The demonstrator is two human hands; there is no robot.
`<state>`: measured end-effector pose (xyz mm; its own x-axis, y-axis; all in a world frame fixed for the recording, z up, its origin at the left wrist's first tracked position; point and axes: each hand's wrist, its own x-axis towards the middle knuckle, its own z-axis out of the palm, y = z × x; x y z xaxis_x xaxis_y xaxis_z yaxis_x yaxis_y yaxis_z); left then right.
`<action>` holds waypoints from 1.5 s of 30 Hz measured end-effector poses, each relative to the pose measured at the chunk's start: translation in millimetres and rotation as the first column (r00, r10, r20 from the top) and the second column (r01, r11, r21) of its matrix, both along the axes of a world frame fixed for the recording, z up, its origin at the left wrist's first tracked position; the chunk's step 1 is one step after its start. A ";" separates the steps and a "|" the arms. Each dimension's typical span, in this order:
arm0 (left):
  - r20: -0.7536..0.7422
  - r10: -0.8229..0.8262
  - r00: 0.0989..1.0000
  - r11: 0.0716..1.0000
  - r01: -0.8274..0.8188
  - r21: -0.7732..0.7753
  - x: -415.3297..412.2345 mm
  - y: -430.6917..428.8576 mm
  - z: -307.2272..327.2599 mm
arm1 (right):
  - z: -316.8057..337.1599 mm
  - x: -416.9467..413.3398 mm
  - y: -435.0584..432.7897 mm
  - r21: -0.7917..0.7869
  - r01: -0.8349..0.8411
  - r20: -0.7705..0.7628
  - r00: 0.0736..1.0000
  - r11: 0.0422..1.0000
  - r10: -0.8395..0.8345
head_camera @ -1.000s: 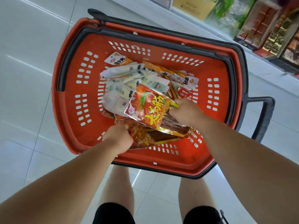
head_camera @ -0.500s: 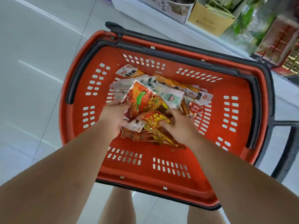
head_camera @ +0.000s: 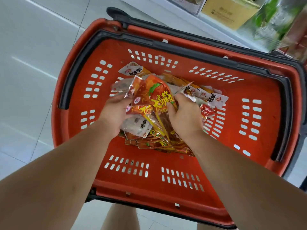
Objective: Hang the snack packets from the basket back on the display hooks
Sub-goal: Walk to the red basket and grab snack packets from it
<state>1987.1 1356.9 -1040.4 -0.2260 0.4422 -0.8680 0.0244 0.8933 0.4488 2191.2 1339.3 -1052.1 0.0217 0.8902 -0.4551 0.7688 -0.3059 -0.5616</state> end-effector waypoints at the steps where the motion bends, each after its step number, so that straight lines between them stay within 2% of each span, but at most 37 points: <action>1: 0.039 0.041 0.998 0.999 -0.042 0.016 -1.2 2.1 -1.5 | 3.1 -2.7 7.4 0.021 -0.050 0.029 0.998 0.999 0.049; 4: 0.066 0.018 0.998 0.998 -0.023 0.065 -3.7 6.2 -6.8 | 10.3 -5.9 27.8 -0.009 -0.240 0.235 0.943 0.971 0.235; 7: 0.043 -0.202 0.978 0.969 0.193 0.152 0.2 7.9 -1.4 | 17.4 -6.3 42.3 -0.077 -0.358 0.405 0.842 0.930 0.357; 9: -0.044 -0.387 0.921 0.894 0.387 0.227 5.7 6.0 -0.1 | 19.3 -5.0 47.7 -0.164 -0.358 0.409 0.823 0.919 0.394; 10: -0.082 -0.408 0.909 0.874 0.415 0.253 8.7 5.3 -0.5 | 19.9 -4.3 49.8 -0.217 -0.349 0.393 0.823 0.911 0.409; 12: -0.127 -0.358 0.925 0.889 0.379 0.259 12.6 4.8 -1.3 | 21.3 -2.5 52.9 -0.272 -0.333 0.375 0.828 0.903 0.418; 14: -0.118 -0.297 0.947 0.911 0.319 0.262 11.7 6.8 -0.4 | 21.7 -0.8 56.2 -0.211 -0.323 0.347 0.858 0.923 0.379; 15: -0.088 -0.299 0.950 0.910 0.312 0.272 9.6 9.2 3.7 | 23.3 -1.0 57.9 -0.172 -0.300 0.265 0.903 0.938 0.337; 17: 0.002 -0.347 0.938 0.901 0.333 0.277 4.5 15.1 15.5 | 24.8 -3.5 63.5 -0.189 -0.185 -0.083 0.982 0.964 0.172; 18: 0.048 -0.368 0.928 0.898 0.342 0.277 1.2 17.7 19.6 | 25.1 -6.1 66.3 -0.256 -0.122 -0.259 0.964 0.959 0.053; 19: 0.081 -0.380 0.921 0.897 0.346 0.274 -1.6 20.1 23.7 | 21.9 -8.1 67.6 -0.325 -0.088 -0.373 0.927 0.942 -0.042; 21: 0.109 -0.301 0.947 0.929 0.266 0.259 -7.4 21.5 24.6 | 12.8 -12.8 67.9 -0.343 -0.063 -0.444 0.890 0.937 -0.103; 24: 0.241 0.007 0.971 0.972 -0.063 0.225 -11.3 13.2 17.1 | 4.6 -20.4 59.4 -0.370 0.035 -0.459 0.862 0.928 -0.215; 26: 0.347 0.184 0.920 0.959 -0.245 0.140 -7.1 -0.2 12.5 | 1.2 -25.5 49.4 -0.407 0.179 -0.428 0.829 0.896 -0.360; 27: 0.358 0.234 0.904 0.955 -0.283 0.088 -3.2 -8.6 9.1 | 0.0 -29.1 44.2 -0.416 0.250 -0.401 0.812 0.874 -0.423; 29: 0.309 0.205 0.929 0.970 -0.236 0.065 9.2 -23.5 5.8 | 1.3 -39.9 35.2 -0.419 0.368 -0.363 0.770 0.830 -0.524; 31: 0.161 0.078 0.984 0.987 -0.099 0.125 18.2 -36.4 -3.4 | 2.6 -49.6 30.5 -0.410 0.433 -0.342 0.743 0.803 -0.575; 33: 0.026 0.044 0.999 0.987 -0.048 0.151 19.2 -40.0 -12.4 | 0.5 -53.4 25.4 -0.354 0.425 -0.305 0.789 0.833 -0.532; 35: -0.084 0.086 0.993 0.989 -0.075 0.127 16.0 -34.3 -14.4 | -3.2 -47.7 19.3 -0.168 0.371 -0.117 0.912 0.913 -0.392; 36: -0.135 0.096 0.986 0.991 -0.082 0.111 12.7 -31.4 -17.5 | -5.9 -39.7 15.4 -0.061 0.378 0.044 0.925 0.924 -0.376; 37: -0.159 0.097 0.982 0.990 -0.079 0.113 10.0 -28.3 -21.2 | -7.9 -30.0 12.5 0.015 0.436 0.180 0.884 0.900 -0.431; 38: -0.172 0.089 0.981 0.990 -0.067 0.127 7.9 -25.2 -24.3 | -10.9 -20.0 9.1 0.028 0.536 0.249 0.814 0.844 -0.525; 40: -0.178 0.057 0.982 0.987 -0.029 0.160 6.9 -18.4 -29.8 | -24.0 -4.9 1.9 -0.108 0.717 0.268 0.688 0.689 -0.674; 41: -0.184 0.042 0.982 0.989 -0.015 0.149 7.1 -15.8 -32.4 | -29.4 -1.2 -0.3 -0.204 0.756 0.238 0.654 0.622 -0.718; 43: -0.216 0.017 0.976 0.988 0.017 0.152 6.4 -12.5 -39.4 | -37.5 -1.3 1.5 -0.373 0.763 0.174 0.617 0.528 -0.768; 45: -0.279 -0.006 0.960 0.984 0.055 0.168 3.4 -12.0 -48.2 | -44.0 -4.8 10.4 -0.454 0.746 0.129 0.596 0.487 -0.793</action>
